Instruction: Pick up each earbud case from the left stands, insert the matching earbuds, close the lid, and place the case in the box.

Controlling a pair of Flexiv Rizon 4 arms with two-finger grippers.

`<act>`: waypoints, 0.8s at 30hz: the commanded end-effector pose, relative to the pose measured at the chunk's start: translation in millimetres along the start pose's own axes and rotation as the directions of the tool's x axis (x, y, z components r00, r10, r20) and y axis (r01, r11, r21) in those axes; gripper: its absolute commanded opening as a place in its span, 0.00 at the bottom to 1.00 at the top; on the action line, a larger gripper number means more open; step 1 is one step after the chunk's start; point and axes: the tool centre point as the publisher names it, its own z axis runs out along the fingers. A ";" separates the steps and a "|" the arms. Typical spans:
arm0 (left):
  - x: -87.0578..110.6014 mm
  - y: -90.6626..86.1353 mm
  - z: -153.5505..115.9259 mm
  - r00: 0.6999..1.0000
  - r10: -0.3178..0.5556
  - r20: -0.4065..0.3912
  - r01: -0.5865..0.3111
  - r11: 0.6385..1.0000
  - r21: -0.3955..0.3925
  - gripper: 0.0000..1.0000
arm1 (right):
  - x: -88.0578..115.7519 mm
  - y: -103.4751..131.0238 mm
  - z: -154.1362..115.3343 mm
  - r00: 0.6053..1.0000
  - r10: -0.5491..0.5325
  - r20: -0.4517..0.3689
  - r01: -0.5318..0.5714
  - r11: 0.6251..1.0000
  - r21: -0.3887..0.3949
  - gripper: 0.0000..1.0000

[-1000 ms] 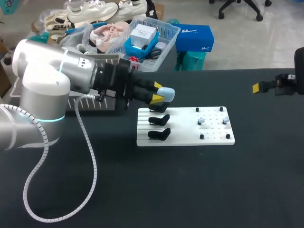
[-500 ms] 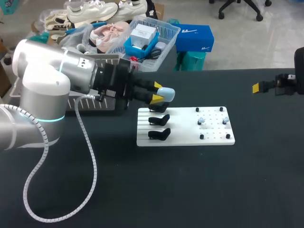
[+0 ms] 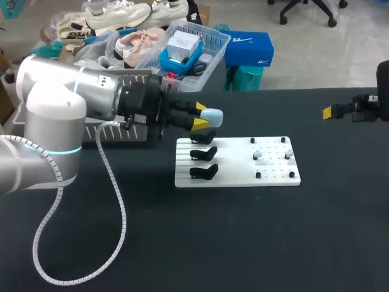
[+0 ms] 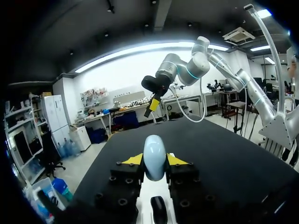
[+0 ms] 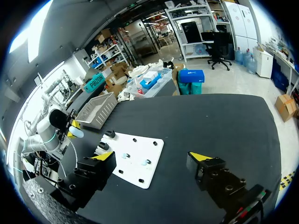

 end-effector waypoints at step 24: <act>-4.5 -28.6 57.5 0.990 -0.079 0.116 0.081 0.997 -0.014 0.00 | 0.0 0.0 0.0 1.000 0.000 0.000 0.000 1.000 0.000 1.00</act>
